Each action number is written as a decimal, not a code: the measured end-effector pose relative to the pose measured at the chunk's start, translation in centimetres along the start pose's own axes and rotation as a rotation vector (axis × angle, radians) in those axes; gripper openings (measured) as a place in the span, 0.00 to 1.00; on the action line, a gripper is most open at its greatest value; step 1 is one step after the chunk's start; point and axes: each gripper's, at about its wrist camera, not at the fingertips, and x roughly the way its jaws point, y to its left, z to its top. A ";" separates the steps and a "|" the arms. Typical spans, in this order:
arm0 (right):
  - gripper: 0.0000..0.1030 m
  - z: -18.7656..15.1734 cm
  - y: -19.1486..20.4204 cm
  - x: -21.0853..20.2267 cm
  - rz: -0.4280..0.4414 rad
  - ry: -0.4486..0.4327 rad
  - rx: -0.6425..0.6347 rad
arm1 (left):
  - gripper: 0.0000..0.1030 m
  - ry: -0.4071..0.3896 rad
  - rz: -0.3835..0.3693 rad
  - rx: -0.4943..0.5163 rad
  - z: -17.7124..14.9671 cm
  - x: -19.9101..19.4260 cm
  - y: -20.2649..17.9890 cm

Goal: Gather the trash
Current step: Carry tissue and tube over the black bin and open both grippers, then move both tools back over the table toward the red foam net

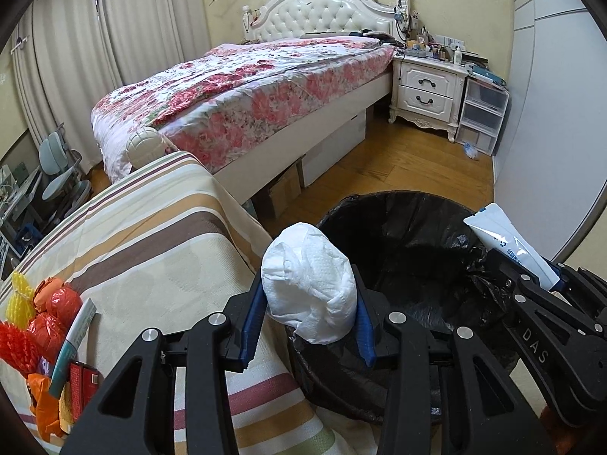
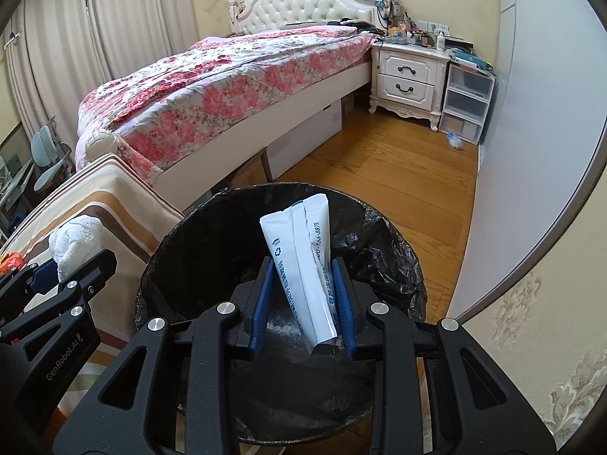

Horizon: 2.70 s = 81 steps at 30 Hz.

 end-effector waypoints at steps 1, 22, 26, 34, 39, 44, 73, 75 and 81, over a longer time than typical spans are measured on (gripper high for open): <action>0.30 0.0 -0.1 0.0 -0.001 0.000 0.002 | 0.41 0.000 0.000 0.004 0.1 0.0 -0.2; 0.55 0.1 -0.8 -1.4 -0.032 -0.028 0.027 | 0.74 -0.016 0.046 -0.027 0.1 -1.0 0.8; 0.58 -0.2 -0.2 -1.9 -0.019 -0.020 0.025 | 0.74 -0.024 0.059 -0.042 -0.3 -2.2 1.8; 0.64 -1.0 2.4 -3.3 0.031 -0.020 -0.005 | 0.74 -0.034 0.099 -0.095 -1.6 -4.8 5.2; 0.64 -1.4 4.9 -4.1 0.066 -0.021 -0.044 | 0.74 -0.044 0.134 -0.143 -2.7 -6.5 8.1; 0.64 -1.7 7.3 -4.8 0.104 -0.021 -0.078 | 0.74 -0.046 0.177 -0.185 -4.1 -8.1 11.2; 0.66 -2.3 18.8 -5.3 0.224 0.021 -0.236 | 0.74 0.023 0.274 -0.367 -8.6 -9.3 24.1; 0.66 -2.3 19.1 -5.1 0.224 0.025 -0.238 | 0.74 0.026 0.268 -0.357 -8.5 -8.9 24.2; 0.66 -2.2 19.8 -4.6 0.226 0.033 -0.248 | 0.74 0.049 0.252 -0.356 -8.3 -7.4 24.9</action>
